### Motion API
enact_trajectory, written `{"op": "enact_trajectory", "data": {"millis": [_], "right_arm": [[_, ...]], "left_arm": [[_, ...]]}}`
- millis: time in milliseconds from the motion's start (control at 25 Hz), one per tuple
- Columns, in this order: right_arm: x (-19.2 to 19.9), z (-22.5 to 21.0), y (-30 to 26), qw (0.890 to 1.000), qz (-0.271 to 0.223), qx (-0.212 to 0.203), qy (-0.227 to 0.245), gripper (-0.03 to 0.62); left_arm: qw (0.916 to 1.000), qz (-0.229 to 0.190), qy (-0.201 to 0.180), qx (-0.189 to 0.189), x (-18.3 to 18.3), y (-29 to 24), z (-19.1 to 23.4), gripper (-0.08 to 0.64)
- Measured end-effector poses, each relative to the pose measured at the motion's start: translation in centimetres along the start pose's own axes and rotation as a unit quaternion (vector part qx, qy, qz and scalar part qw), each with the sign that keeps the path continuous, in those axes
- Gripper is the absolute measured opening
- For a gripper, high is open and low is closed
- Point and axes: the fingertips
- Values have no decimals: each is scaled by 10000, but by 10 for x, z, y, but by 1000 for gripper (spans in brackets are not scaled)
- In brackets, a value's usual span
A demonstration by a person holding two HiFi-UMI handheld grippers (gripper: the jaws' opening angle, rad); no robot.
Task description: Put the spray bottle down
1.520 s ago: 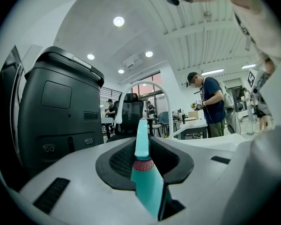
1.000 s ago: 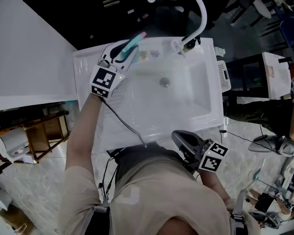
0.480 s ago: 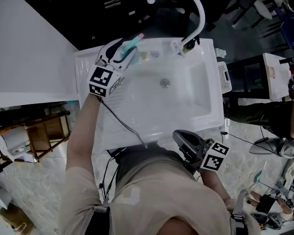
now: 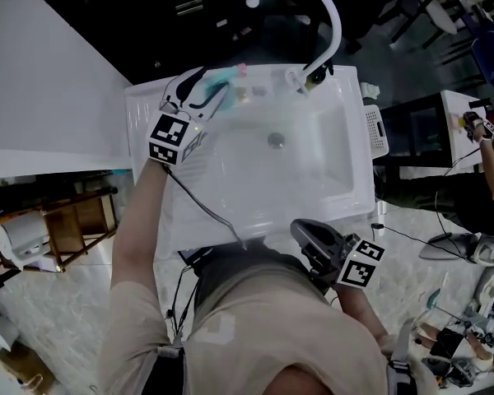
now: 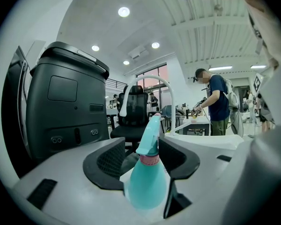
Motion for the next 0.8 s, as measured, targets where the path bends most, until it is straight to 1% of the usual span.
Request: {"op": "enact_trajectory", "data": {"millis": [160,480,680,800], "right_arm": [[0,-1,1,10000,3,-9,11,21],[1,-2,1,10000,32,-44,42,21],[1,-5,6,10000,37,-12,22,21],[2,-5,6,10000,59,-5,18,21]], "left_arm": [[10000,16,-37,-57,0,4,-2,207],[9997,-40,19,-219,4,6,2,207],[9990,-200,235,-313,4,6,6,214],[9988,-219,269,-338,3,5,8,229]]}}
Point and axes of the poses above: the fingertips, and each gripper's own axes: y backward along the fingers, z to its left, x out of its underside, and after that the axes turned 10 degrees about x, right-handed
